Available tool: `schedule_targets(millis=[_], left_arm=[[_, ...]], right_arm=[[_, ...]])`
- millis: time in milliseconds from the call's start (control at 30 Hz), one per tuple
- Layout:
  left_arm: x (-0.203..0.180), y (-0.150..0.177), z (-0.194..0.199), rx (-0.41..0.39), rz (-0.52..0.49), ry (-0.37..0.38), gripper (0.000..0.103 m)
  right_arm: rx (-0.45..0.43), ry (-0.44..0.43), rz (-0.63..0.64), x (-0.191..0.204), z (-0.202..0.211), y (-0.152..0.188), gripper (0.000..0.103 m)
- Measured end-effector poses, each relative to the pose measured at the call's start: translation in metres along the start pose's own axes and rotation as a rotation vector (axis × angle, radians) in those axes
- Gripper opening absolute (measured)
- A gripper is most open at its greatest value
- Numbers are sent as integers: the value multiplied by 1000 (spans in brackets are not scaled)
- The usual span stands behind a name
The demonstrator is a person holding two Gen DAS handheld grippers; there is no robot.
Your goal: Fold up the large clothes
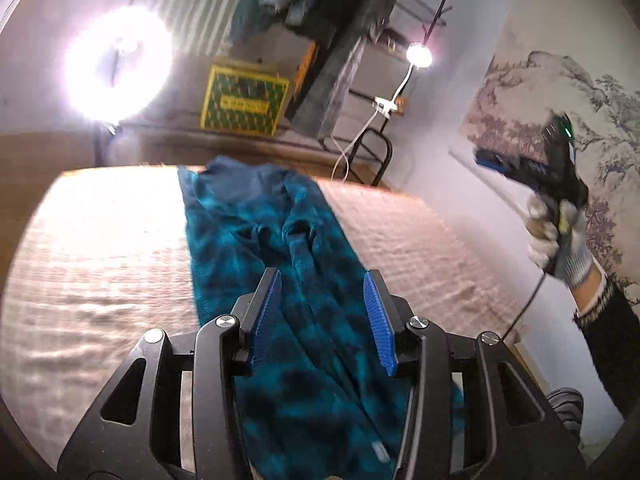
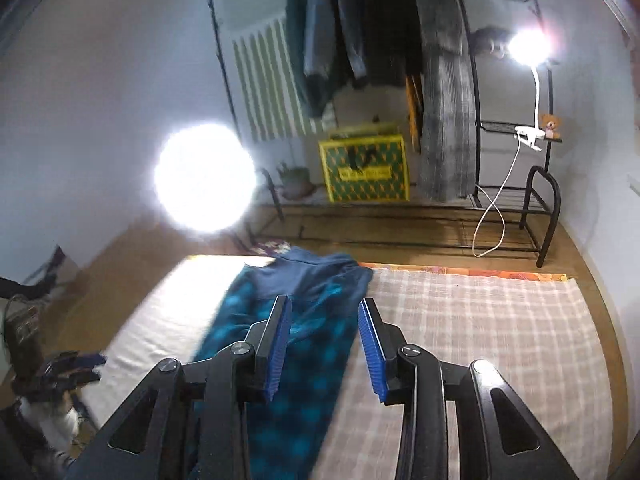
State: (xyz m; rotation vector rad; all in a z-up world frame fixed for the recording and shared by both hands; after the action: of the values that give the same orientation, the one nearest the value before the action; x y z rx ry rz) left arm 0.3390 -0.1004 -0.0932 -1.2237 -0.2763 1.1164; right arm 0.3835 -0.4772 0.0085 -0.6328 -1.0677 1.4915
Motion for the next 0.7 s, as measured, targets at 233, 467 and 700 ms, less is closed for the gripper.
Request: schedule_targets(millis=[233, 467, 700], left_arm=[[-13, 4, 72, -45, 10, -10, 43], [-17, 47, 83, 6, 19, -18, 43], [-4, 127, 54, 154, 58, -36, 43]], right_arm=[[-49, -54, -31, 47, 116, 23, 36], [-15, -128, -66, 93, 157, 81, 35], [157, -189, -78, 113, 114, 193, 31]])
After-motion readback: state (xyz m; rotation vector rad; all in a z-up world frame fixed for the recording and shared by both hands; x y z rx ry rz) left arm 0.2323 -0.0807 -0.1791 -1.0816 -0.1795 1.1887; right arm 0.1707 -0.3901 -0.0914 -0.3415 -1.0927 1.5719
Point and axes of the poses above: each gripper's, at about its wrist camera, not at the fingertips, and z roughly against the way its jaws point, x to its left, y to its underside, the point moved 8 cm from there along -z, roughly the way its jaws point, and after that the axes turned 9 degrees about -x, right-handed, at the moved point
